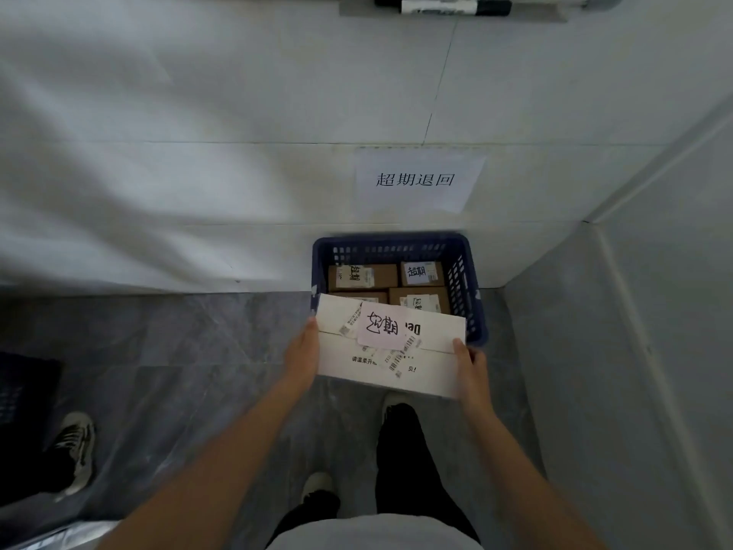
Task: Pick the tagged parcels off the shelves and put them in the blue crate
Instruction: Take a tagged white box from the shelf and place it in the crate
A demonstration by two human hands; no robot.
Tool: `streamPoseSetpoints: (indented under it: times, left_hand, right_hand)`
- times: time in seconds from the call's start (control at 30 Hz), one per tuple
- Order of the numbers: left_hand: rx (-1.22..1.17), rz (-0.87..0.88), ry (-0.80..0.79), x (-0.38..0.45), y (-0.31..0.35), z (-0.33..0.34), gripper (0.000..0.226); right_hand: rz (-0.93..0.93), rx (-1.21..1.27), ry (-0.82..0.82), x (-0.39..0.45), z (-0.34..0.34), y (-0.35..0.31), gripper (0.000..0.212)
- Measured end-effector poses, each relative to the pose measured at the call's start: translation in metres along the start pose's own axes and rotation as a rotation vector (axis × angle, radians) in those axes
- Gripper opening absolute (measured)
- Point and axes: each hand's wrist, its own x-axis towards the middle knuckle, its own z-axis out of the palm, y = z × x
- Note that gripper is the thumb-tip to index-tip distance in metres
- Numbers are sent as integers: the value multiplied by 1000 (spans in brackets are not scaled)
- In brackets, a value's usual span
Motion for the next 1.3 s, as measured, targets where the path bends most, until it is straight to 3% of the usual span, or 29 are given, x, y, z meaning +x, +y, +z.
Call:
streamPoseSetpoints:
  times: [0.23, 0.4, 0.5, 0.63, 0.73, 0.9, 1.17, 1.3]
  left_hand:
    - [-11, -68, 9, 68, 36, 61, 38]
    - [-73, -102, 41, 125, 43, 80, 40]
    - [-75, -165, 47, 172, 36, 91, 43]
    - [-117, -250, 61, 243, 19, 113, 43]
    - [-166, -274, 84, 290, -2, 131, 32]
    - [-82, -244, 92, 359, -34, 150, 36]
    - [-105, -278, 167, 403, -47, 142, 24]
    - [-43, -237, 130, 404, -44, 144, 37]
  right_hand:
    - [35, -64, -101, 107, -3, -38, 40]
    - [87, -61, -213, 171, 26, -51, 18]
    - [154, -23, -273, 214, 50, -53, 17]
    - [213, 25, -313, 278, 83, -40, 27]
    - [223, 12, -371, 326, 108, -22, 48]
    - [284, 76, -427, 394, 138, -1, 59]
    - [224, 75, -471, 415, 181, 6, 42]
    - [235, 21, -407, 414, 193, 5, 46]
